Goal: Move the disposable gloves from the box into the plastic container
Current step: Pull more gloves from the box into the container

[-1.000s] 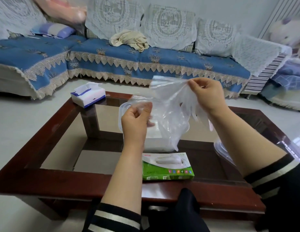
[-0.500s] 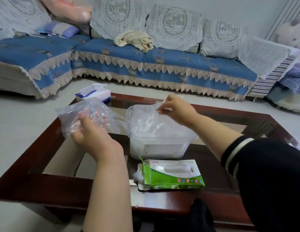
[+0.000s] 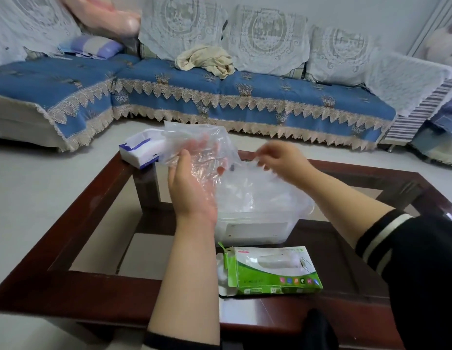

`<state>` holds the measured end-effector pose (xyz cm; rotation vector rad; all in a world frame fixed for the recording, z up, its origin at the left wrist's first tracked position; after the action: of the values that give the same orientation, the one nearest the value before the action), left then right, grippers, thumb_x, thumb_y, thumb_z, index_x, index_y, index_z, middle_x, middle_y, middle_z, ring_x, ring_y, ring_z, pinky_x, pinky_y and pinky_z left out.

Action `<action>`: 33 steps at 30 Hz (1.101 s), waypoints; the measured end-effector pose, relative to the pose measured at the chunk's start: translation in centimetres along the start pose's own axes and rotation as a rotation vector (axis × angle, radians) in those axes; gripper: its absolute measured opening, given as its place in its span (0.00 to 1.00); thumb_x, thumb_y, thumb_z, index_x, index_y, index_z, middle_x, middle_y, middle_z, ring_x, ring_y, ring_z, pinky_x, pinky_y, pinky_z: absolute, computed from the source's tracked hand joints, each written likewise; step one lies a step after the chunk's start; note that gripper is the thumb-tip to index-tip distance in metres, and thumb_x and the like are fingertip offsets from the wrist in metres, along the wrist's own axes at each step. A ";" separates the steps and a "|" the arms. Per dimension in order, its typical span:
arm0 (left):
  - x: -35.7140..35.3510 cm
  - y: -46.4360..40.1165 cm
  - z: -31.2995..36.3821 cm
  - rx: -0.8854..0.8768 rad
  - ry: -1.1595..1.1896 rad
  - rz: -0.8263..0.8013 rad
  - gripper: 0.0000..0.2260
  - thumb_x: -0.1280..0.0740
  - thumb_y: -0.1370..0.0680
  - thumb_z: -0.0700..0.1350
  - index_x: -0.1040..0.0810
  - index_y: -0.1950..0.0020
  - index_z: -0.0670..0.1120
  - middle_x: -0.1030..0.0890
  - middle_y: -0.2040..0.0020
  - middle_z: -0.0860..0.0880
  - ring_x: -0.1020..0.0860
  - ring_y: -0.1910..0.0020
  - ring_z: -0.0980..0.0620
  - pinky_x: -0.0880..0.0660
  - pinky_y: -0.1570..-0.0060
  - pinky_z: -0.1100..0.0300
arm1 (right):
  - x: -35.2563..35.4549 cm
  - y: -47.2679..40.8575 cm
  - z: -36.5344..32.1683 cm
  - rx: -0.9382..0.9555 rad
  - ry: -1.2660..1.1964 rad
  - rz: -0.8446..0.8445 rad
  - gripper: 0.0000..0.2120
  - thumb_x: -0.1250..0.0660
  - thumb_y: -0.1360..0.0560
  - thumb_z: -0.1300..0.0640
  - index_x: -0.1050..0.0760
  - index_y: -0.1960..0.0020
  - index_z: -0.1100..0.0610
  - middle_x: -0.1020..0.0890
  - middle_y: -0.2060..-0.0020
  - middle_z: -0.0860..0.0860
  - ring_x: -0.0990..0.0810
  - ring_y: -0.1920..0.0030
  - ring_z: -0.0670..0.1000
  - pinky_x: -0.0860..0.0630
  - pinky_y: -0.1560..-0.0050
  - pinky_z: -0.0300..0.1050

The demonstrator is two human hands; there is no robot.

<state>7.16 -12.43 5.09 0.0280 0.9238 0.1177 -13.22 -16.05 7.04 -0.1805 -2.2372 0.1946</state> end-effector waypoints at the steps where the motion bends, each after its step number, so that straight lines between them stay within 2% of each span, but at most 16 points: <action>1: -0.7 -0.1 -0.4 0.029 0.036 -0.052 0.12 0.44 0.17 0.44 0.23 0.42 0.45 0.17 0.44 0.46 0.19 0.44 0.47 0.24 0.41 0.46 | 1.7 0.3 -0.3 -0.006 -0.190 0.133 0.09 0.37 0.21 0.56 0.24 0.43 0.58 0.17 0.56 0.52 0.20 0.60 0.46 0.22 0.58 0.42; 2: -1.3 -0.2 -0.8 0.057 0.066 -0.100 0.12 0.45 0.17 0.44 0.23 0.43 0.46 0.17 0.44 0.45 0.19 0.43 0.46 0.24 0.41 0.45 | 2.6 0.7 -0.5 -0.039 -0.405 0.184 0.14 0.39 0.20 0.51 0.26 0.40 0.58 0.17 0.53 0.53 0.19 0.57 0.48 0.21 0.54 0.45; 3: -1.7 -0.2 -1.0 0.081 0.085 -0.135 0.12 0.46 0.17 0.43 0.23 0.44 0.46 0.17 0.44 0.45 0.19 0.43 0.46 0.24 0.41 0.45 | 2.6 0.9 -0.9 -0.093 -0.593 0.131 0.22 0.41 0.21 0.44 0.30 0.35 0.58 0.18 0.47 0.55 0.19 0.50 0.50 0.21 0.46 0.50; 5: -2.4 -0.2 -1.6 0.121 0.098 -0.184 0.12 0.47 0.17 0.43 0.24 0.44 0.47 0.17 0.43 0.45 0.19 0.42 0.45 0.24 0.42 0.45 | 1.3 1.4 -2.0 -0.184 -0.749 -0.120 0.33 0.49 0.23 0.36 0.40 0.26 0.56 0.23 0.37 0.54 0.26 0.36 0.52 0.33 0.32 0.53; 6: -2.7 -0.1 -1.9 0.135 0.097 -0.204 0.12 0.46 0.17 0.43 0.24 0.42 0.47 0.18 0.43 0.45 0.20 0.42 0.45 0.24 0.42 0.45 | 0.6 1.7 -2.6 -0.182 -0.747 -0.213 0.34 0.48 0.24 0.36 0.41 0.25 0.56 0.24 0.36 0.54 0.27 0.35 0.51 0.36 0.31 0.50; 8: -2.9 -0.1 -2.3 0.132 0.063 -0.219 0.11 0.45 0.17 0.42 0.25 0.39 0.47 0.18 0.42 0.44 0.19 0.43 0.46 0.23 0.44 0.46 | 0.3 1.6 -3.3 -0.169 -0.797 -0.228 0.31 0.35 0.25 0.45 0.36 0.28 0.60 0.21 0.39 0.56 0.23 0.39 0.52 0.30 0.34 0.51; 10: -2.2 -0.4 -2.4 0.069 -0.134 -0.164 0.11 0.43 0.18 0.40 0.25 0.39 0.47 0.17 0.44 0.46 0.18 0.51 0.53 0.21 0.49 0.53 | 1.1 0.8 -2.8 -0.225 -0.826 -0.093 0.25 0.31 0.26 0.60 0.32 0.31 0.61 0.19 0.48 0.56 0.19 0.51 0.51 0.20 0.48 0.49; 12: -0.9 -0.8 -1.7 -0.084 -0.510 -0.045 0.12 0.40 0.20 0.39 0.25 0.39 0.47 0.17 0.46 0.49 0.20 0.58 0.57 0.20 0.54 0.57 | 1.9 0.1 -1.9 -0.257 -0.658 -0.006 0.23 0.30 0.27 0.63 0.29 0.33 0.59 0.18 0.55 0.55 0.20 0.60 0.49 0.21 0.59 0.44; 15: 0.1 -1.1 -0.2 -0.299 -0.985 0.033 0.14 0.36 0.20 0.43 0.29 0.35 0.49 0.18 0.53 0.51 0.22 0.60 0.57 0.27 0.61 0.62 | 1.7 -0.8 -0.6 -0.225 -0.309 -0.006 0.26 0.28 0.28 0.60 0.31 0.32 0.58 0.18 0.54 0.58 0.22 0.64 0.49 0.21 0.61 0.42; 17: 0.3 -1.1 -0.1 -0.358 -1.334 0.020 0.18 0.36 0.21 0.45 0.34 0.31 0.50 0.20 0.55 0.52 0.24 0.57 0.53 0.29 0.55 0.58 | 0.6 -1.0 0.1 -0.198 -0.124 -0.031 0.26 0.28 0.28 0.58 0.32 0.33 0.58 0.21 0.59 0.53 0.25 0.66 0.47 0.26 0.65 0.38; 19: 0.6 -1.1 -0.5 -0.368 -1.593 -0.016 0.20 0.37 0.21 0.44 0.37 0.30 0.52 0.21 0.54 0.50 0.25 0.52 0.48 0.33 0.47 0.51 | -0.8 -0.9 0.7 -0.169 0.001 -0.054 0.27 0.28 0.28 0.56 0.33 0.33 0.58 0.23 0.59 0.48 0.26 0.64 0.45 0.29 0.64 0.36; 21: 0.8 -1.1 -1.4 -0.345 -1.744 -0.088 0.18 0.38 0.21 0.44 0.36 0.32 0.54 0.20 0.53 0.49 0.26 0.48 0.46 0.37 0.49 0.51 | -2.0 -0.4 1.4 -0.122 0.160 -0.065 0.30 0.27 0.28 0.52 0.34 0.31 0.56 0.21 0.48 0.51 0.23 0.54 0.47 0.27 0.55 0.40; 23: 0.9 -1.0 -2.0 -0.324 -1.802 -0.156 0.13 0.38 0.20 0.44 0.30 0.37 0.55 0.20 0.52 0.50 0.27 0.47 0.48 0.38 0.50 0.53 | -2.5 0.2 2.0 -0.040 0.392 -0.006 0.33 0.27 0.30 0.49 0.36 0.30 0.54 0.25 0.37 0.53 0.26 0.41 0.51 0.27 0.43 0.46; 25: 0.7 -1.0 -2.0 -0.339 -1.823 -0.176 0.09 0.38 0.20 0.44 0.23 0.43 0.55 0.19 0.51 0.51 0.27 0.48 0.49 0.39 0.50 0.55 | -1.7 0.5 2.5 0.032 0.479 0.106 0.34 0.27 0.30 0.46 0.35 0.29 0.53 0.28 0.36 0.53 0.30 0.38 0.52 0.31 0.36 0.48; 31: 0.5 -0.8 -1.9 -0.372 -1.886 -0.167 0.09 0.38 0.20 0.45 0.18 0.51 0.52 0.21 0.57 0.53 0.31 0.55 0.53 0.40 0.52 0.56 | 5.7 1.1 5.0 -0.218 -0.135 0.598 0.21 0.31 0.25 0.55 0.31 0.35 0.57 0.27 0.44 0.51 0.27 0.46 0.47 0.27 0.38 0.48; 33: 0.5 -0.8 -1.9 -0.367 -1.887 -0.176 0.09 0.38 0.20 0.46 0.18 0.51 0.53 0.20 0.56 0.53 0.30 0.54 0.52 0.40 0.52 0.55 | 6.7 1.7 3.6 -0.129 -0.135 0.623 0.15 0.34 0.23 0.57 0.30 0.38 0.57 0.25 0.48 0.49 0.26 0.50 0.45 0.25 0.42 0.46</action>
<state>6.01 -13.21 3.49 -0.2505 -0.9867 0.0503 -20.08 -13.32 9.51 -0.9599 -2.2632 0.4029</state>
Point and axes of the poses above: each hand's wrist, its own y-axis away from the middle knuckle, its own x-axis out of the back of the hand, z = x × y, the point moved 6 cm from there along -y, towards the middle knuckle
